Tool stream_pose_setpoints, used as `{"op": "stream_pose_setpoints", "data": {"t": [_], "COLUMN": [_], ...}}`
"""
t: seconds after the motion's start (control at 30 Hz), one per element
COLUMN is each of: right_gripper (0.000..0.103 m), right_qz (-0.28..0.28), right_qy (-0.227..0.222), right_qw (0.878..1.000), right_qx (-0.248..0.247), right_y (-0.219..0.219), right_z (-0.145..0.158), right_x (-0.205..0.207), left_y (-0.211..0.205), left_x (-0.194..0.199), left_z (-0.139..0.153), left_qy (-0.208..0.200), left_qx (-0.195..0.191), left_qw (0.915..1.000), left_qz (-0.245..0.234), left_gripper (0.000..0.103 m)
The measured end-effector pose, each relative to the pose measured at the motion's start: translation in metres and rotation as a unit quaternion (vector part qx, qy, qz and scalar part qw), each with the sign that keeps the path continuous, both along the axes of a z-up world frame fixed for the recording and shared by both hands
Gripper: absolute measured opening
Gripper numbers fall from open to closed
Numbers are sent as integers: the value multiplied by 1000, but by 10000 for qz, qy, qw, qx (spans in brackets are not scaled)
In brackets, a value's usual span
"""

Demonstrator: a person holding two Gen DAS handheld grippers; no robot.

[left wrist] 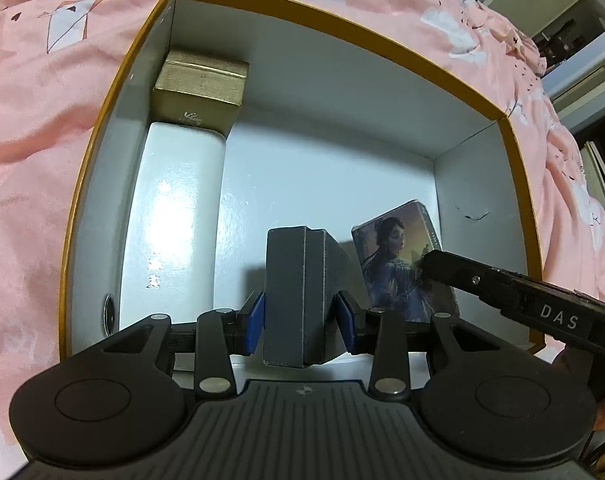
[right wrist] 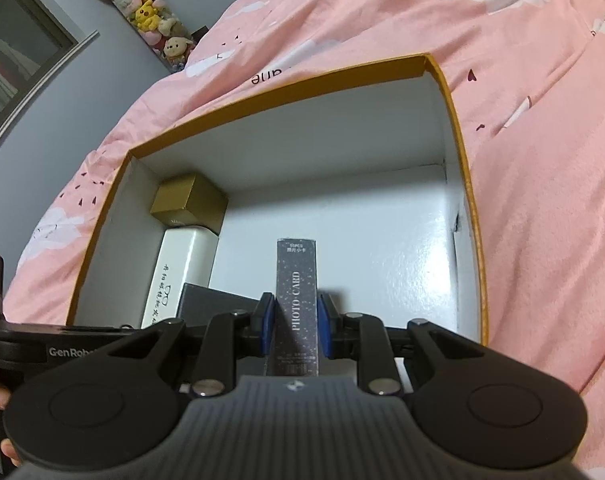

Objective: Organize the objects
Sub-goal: 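Lower the grey box into the orange box with the left tool while the right tool carries the card box, then lower the PHOTO CARD box into the orange box with the right tool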

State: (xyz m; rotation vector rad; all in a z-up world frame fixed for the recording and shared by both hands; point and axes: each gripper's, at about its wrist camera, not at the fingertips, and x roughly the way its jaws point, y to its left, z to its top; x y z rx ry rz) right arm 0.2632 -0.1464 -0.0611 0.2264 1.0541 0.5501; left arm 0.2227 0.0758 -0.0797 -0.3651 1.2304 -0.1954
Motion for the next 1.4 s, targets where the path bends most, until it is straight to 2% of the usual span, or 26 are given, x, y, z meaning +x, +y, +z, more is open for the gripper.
{"op": "stream_pose_setpoints", "data": {"t": [0.07,0.2,0.23,0.37,0.53,0.63,0.83,0.9,1.0,1.1,1.3,1.4], "right_gripper": [24,24,24,24,24,24,24,0,0,0,8,18], "right_qz": [26,49,50,14,-68,-79,3,53,191,242,403,449], "right_qy": [-8,23,29,70,259,403,566,719,973,605,270,-20], "right_qw": [10000,10000,10000,10000,9995,9989,9980,9965,9926,9973,9988,9974], "right_qx": [-50,-74,-76,-41,150,209,282,426,696,343,-88,-558], "right_y": [2,4,4,7,11,15,22,24,28,34,38,41], "right_z": [-1,-2,-2,-3,-6,-9,-11,-13,-13,-6,1,2], "right_x": [0,0,0,1,3,3,-1,-2,-2,-6,-6,-9], "left_y": [-4,-9,-10,-6,-1,-7,-17,-19,-18,-17,-23,-23], "left_x": [4,2,1,-3,-13,-13,-16,-16,-16,-18,-24,-23], "left_z": [2,6,6,8,24,31,38,40,43,44,44,44], "left_qy": [22,3,7,-40,-665,-908,-1359,-1467,-1583,-1620,-1753,-1710], "left_qx": [121,887,976,915,990,1043,1152,1301,1369,1292,1379,1317], "left_qw": [9999,9960,9952,9958,9929,9904,9840,9806,9778,9783,9745,9761], "left_qz": [-25,-44,-77,-43,45,46,-58,28,106,15,-258,-234], "left_gripper": [45,46,46,46,52,56,81,86,87,87,87,88]}}
